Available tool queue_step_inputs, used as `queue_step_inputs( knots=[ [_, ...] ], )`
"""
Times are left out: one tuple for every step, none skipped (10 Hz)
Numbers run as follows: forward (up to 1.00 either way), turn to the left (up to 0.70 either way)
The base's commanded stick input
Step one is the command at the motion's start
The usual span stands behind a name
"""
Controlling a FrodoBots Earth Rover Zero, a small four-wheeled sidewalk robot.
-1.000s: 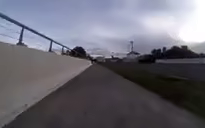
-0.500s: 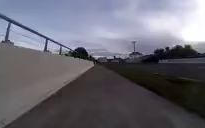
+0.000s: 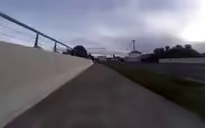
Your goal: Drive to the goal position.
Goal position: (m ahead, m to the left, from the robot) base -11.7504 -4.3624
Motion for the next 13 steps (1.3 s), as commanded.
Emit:
queue_step_inputs(
  knots=[
    [0.85, -0.34],
    [0.85, 0.0],
    [0.85, 0.0],
    [0.85, 0.0],
    [0.85, 0.0],
    [0.85, 0.0],
    [0.85, 0.0],
    [0.85, 0.0],
    [0.85, 0.0],
    [0.85, 0.0],
    [0.85, 0.0],
    [0.85, 0.0],
    [0.85, 0.0]
  ],
)
